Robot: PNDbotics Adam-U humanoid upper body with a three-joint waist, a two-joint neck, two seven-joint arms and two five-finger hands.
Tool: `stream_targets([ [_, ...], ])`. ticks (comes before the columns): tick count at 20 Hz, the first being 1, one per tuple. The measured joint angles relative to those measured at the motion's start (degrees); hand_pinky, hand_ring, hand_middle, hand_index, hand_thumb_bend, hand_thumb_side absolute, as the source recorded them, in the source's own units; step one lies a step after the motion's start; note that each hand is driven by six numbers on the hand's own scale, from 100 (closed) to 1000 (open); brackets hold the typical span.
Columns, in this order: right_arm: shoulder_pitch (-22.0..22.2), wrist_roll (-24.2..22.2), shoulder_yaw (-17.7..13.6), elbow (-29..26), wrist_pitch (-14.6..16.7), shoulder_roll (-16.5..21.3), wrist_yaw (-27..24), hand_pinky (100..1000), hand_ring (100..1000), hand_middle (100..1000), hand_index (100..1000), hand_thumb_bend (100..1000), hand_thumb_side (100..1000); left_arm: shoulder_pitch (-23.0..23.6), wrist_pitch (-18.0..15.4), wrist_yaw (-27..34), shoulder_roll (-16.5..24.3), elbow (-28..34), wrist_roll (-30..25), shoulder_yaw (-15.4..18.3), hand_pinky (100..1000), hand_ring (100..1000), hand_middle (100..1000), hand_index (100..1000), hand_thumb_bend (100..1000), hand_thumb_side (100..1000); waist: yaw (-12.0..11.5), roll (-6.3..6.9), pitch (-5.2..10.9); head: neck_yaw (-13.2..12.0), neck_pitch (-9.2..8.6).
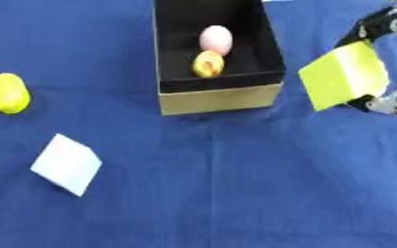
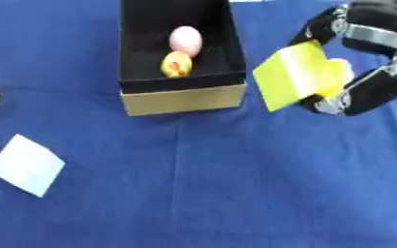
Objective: Pick up objects on the table and place them in the box.
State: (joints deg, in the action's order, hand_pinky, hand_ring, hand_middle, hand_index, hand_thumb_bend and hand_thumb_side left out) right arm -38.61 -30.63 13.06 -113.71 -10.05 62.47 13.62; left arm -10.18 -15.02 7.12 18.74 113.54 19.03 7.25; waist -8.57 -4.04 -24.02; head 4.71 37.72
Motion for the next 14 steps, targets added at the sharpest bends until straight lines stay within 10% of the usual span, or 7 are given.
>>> stream_targets([
  [14, -19.6, -4.8, 3.2, 13.5, -1.6, -11.9, 7.1, 825, 755, 585, 665, 345, 100, -1.5, -0.4, 0.0, 1.5, 0.0, -0.9, -0.7, 738, 582, 540, 779, 268, 565, -6.3, -3.73, -1.28, 3.6, -2.11],
])
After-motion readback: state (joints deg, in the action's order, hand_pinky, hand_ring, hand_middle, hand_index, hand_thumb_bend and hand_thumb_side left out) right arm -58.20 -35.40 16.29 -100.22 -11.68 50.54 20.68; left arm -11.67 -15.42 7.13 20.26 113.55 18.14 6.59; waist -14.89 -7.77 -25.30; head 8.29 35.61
